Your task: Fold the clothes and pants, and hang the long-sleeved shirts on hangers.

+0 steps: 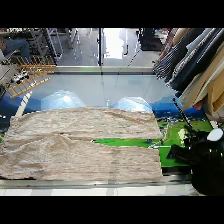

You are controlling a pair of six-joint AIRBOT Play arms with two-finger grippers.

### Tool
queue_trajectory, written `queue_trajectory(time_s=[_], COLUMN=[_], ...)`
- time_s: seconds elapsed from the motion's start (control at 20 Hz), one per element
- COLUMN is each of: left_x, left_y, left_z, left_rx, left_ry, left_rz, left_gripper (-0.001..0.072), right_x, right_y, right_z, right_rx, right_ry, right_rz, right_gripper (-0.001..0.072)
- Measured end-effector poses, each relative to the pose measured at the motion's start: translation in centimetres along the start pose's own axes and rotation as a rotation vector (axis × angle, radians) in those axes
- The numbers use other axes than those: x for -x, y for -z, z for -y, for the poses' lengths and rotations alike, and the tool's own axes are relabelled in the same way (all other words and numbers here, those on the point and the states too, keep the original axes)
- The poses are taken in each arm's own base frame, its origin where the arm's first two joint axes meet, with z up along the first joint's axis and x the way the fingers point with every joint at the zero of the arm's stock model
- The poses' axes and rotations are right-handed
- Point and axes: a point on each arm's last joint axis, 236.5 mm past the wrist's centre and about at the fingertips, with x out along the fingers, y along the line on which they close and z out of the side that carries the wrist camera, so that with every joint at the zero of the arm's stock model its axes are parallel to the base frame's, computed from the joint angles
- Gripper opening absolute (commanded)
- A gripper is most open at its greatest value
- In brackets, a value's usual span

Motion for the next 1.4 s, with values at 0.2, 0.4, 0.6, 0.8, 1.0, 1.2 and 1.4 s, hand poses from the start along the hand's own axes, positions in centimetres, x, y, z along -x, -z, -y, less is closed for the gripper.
queue_trajectory(time_s=[0.2, 0.4, 0.6, 0.8, 1.0, 1.2, 1.4], left_x=[-1.3, -2.2, -2.4, -2.5, -2.5, -2.5, -2.5], left_y=[0.2, 0.4, 0.6, 0.7, 0.8, 0.8, 0.8], left_z=[-0.8, -1.1, -1.2, -1.2, -1.2, -1.2, -1.2], left_rx=[0.005, 0.007, 0.007, 0.004, 0.0, 0.0, 0.0], left_ry=[-0.021, -0.027, -0.027, -0.027, -0.026, -0.026, -0.026], left_rz=[-0.017, -0.037, -0.045, -0.053, -0.056, -0.056, -0.057], left_gripper=[0.0508, 0.0508, 0.0508, 0.0508, 0.0508, 0.0508, 0.0508], right_x=[-2.1, -3.9, -5.6, -7.2, -7.8, -8.1, -7.8], right_y=[3.7, 4.4, 3.2, 2.5, 2.0, 1.7, 0.8], right_z=[-0.6, -0.7, 0.0, 0.2, -0.2, -0.5, -1.7], right_rx=[0.008, 0.021, 0.013, 0.012, 0.028, 0.045, 0.105], right_ry=[-0.069, -0.102, -0.106, -0.137, -0.17, -0.178, -0.181], right_rz=[-0.07, -0.076, -0.056, -0.083, -0.082, -0.077, -0.056], right_gripper=[0.0443, 0.0444, 0.0435, 0.0371, 0.0319, 0.0024, 0.0015])
